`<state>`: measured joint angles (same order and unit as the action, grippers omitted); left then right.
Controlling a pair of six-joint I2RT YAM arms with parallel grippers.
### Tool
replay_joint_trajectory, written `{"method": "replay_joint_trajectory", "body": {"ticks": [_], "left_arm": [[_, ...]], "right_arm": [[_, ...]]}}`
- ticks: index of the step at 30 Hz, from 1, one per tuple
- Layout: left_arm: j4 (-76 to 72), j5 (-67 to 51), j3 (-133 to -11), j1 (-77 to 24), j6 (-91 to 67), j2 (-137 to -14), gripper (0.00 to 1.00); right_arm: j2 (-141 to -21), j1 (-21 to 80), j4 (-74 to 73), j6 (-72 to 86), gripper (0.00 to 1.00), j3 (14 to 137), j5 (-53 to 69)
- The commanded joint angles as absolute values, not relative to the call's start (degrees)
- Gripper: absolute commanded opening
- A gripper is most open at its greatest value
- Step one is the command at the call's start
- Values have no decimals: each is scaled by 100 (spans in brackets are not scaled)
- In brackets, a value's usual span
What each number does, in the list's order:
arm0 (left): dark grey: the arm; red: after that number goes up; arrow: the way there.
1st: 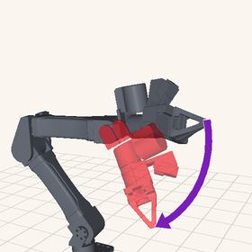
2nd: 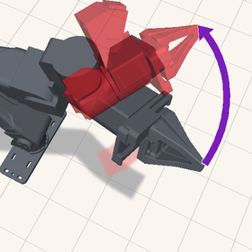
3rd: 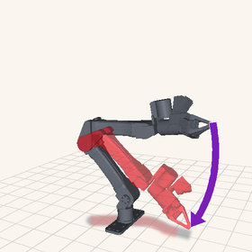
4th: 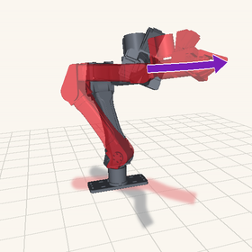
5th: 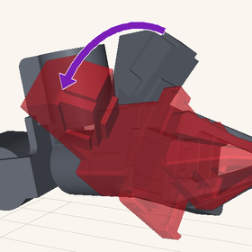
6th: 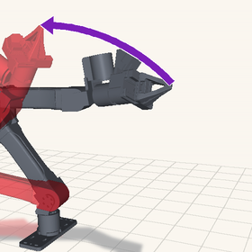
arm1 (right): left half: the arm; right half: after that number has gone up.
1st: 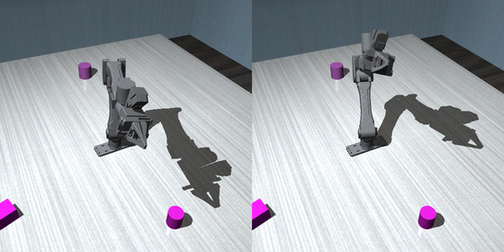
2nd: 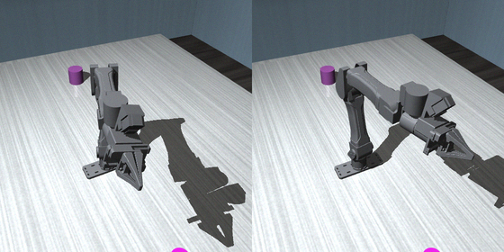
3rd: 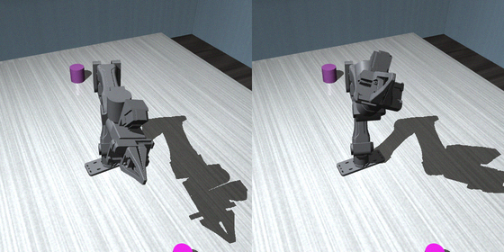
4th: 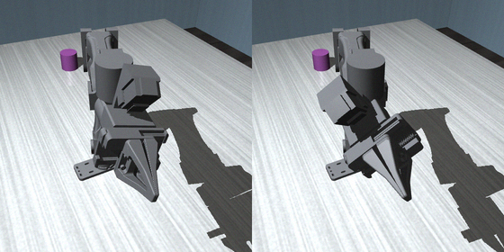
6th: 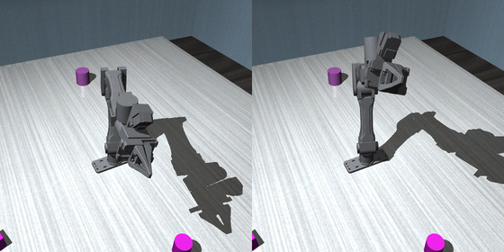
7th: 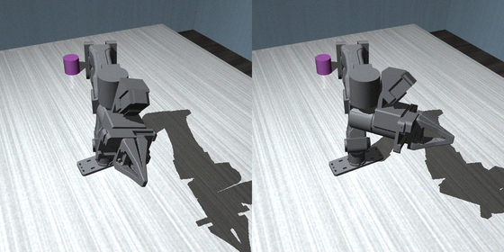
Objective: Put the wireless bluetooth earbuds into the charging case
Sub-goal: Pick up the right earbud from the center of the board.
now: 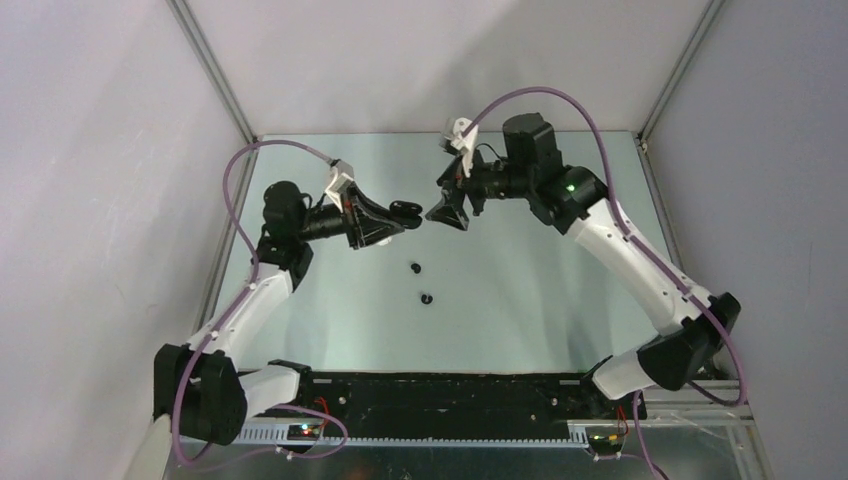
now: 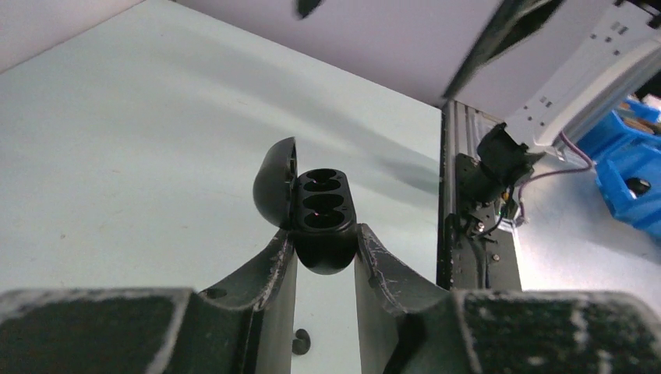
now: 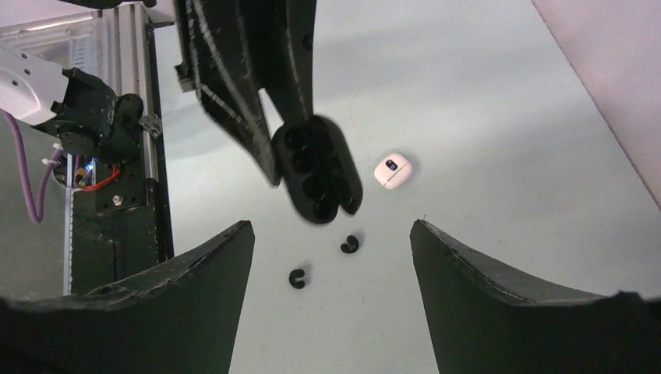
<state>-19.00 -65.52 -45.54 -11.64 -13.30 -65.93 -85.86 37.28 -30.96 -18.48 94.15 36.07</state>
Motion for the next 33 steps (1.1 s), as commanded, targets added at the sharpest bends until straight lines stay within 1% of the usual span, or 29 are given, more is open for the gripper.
{"method": "replay_joint_trajectory", "body": {"ticks": [1, 4, 5, 6, 7, 8, 10, 13, 18, 21, 25, 29, 33], "left_arm": [[-3446, -6167, -4284, -973, -2670, -6662, 0], [-3796, -5934, -4152, -768, -3118, -6662, 0], [-3926, -5876, -4124, -727, -3172, -6653, 0], [-4047, -5789, -4070, -637, -3274, -6631, 0], [-4093, -5742, -4043, -604, -3316, -6625, 0], [-4165, -5672, -4010, -538, -3378, -6609, 0], [-4229, -5590, -3953, -466, -3459, -6524, 0], [-4252, -5471, -3865, -427, -3451, -6376, 0], [-4245, -5238, -3786, -281, -3426, -6222, 0], [-4245, -5126, -3741, -126, -3409, -6083, 0], [-4237, -4988, -3679, -21, -3424, -5851, 0], [-4230, -4816, -3552, 220, -3461, -5590, 0], [-4228, -4717, -3381, 308, -3531, -5333, 0]], "right_arm": [[-7983, 3609, -3002, -2103, 77, 8842, 3312], [-7787, 3672, -2763, -2144, 73, 8145, 2827], [-7761, 3695, -2710, -2173, 68, 8045, 2629], [-7765, 3754, -2717, -2194, 65, 7847, 2576], [-7790, 3788, -2756, -2284, 61, 7742, 2573], [-7811, 3852, -2784, -2359, 59, 7543, 2618], [-7884, 3977, -2872, -2884, 50, 7231, 2755], [-7983, 4183, -2755, -3435, 43, 6899, 2828], [-8311, 4639, -2089, -4229, 29, 6344, 2738], [-8577, 4997, -1649, -4258, 25, 6056, 2618], [-9074, 5228, -1208, -4331, 22, 5821, 2489], [-9516, 5356, -849, -4630, 24, 5716, 2365], [-9716, 5465, -602, -4795, 27, 5712, 2159]]}}
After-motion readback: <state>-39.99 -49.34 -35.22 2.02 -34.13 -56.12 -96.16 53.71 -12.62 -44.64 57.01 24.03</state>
